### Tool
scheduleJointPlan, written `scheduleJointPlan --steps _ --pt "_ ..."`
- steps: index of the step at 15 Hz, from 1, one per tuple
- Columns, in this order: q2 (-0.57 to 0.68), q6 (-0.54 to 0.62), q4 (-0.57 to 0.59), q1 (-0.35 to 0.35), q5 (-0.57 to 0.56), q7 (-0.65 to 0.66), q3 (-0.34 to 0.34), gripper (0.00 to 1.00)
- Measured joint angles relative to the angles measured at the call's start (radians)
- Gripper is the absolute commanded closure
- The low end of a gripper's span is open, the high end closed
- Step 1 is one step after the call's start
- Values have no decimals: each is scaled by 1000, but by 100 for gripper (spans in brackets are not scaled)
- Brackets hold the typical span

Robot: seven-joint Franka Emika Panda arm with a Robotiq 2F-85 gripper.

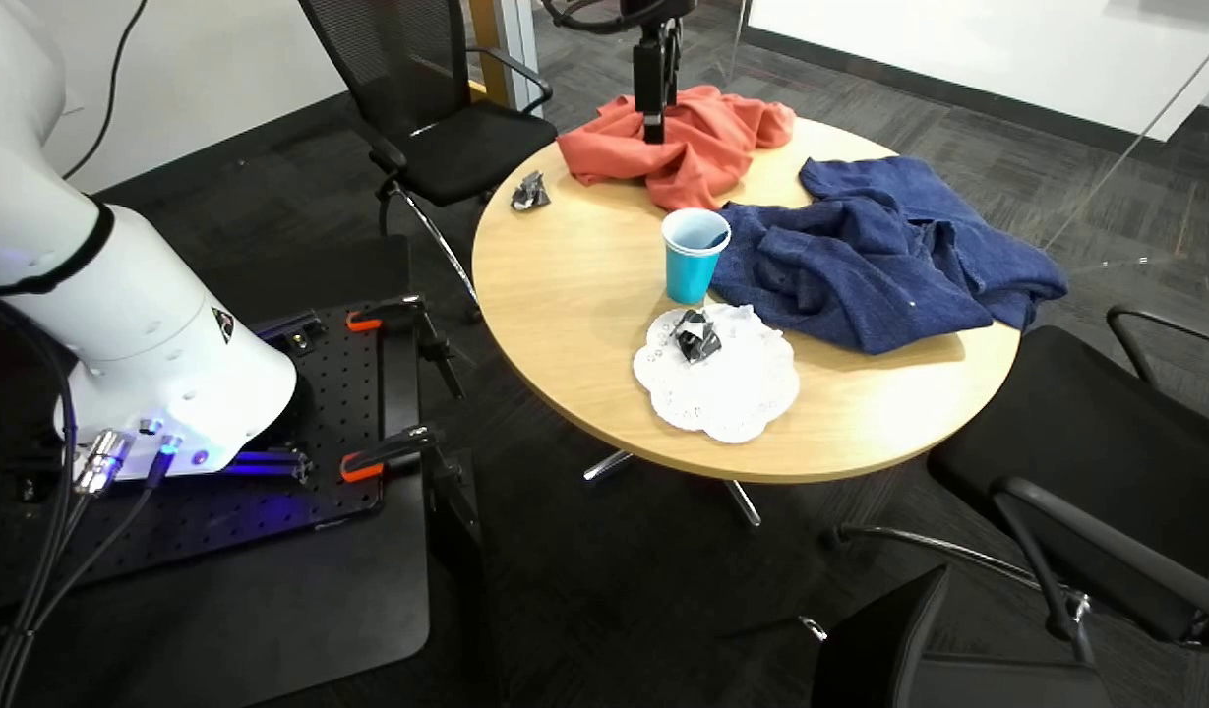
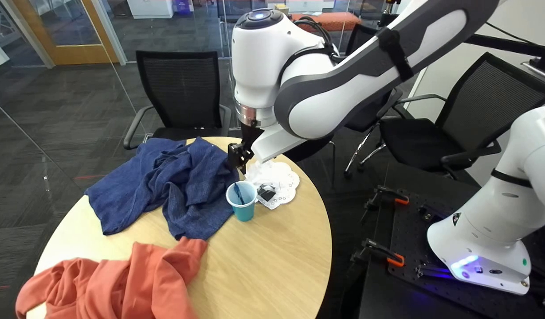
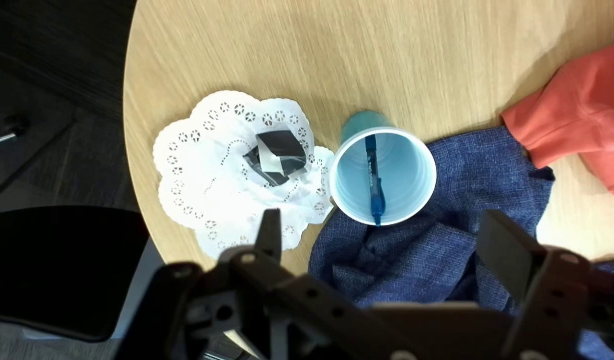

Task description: Take the pen out of the blue cup

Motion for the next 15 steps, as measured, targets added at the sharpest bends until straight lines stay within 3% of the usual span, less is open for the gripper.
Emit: scheduleJointPlan --steps 3,9,15 --pt "51 8 9 4 1 -4 -12 0" --pt "188 150 26 8 46 -106 -24 0" --pt "286 211 80 51 55 -121 -71 0"
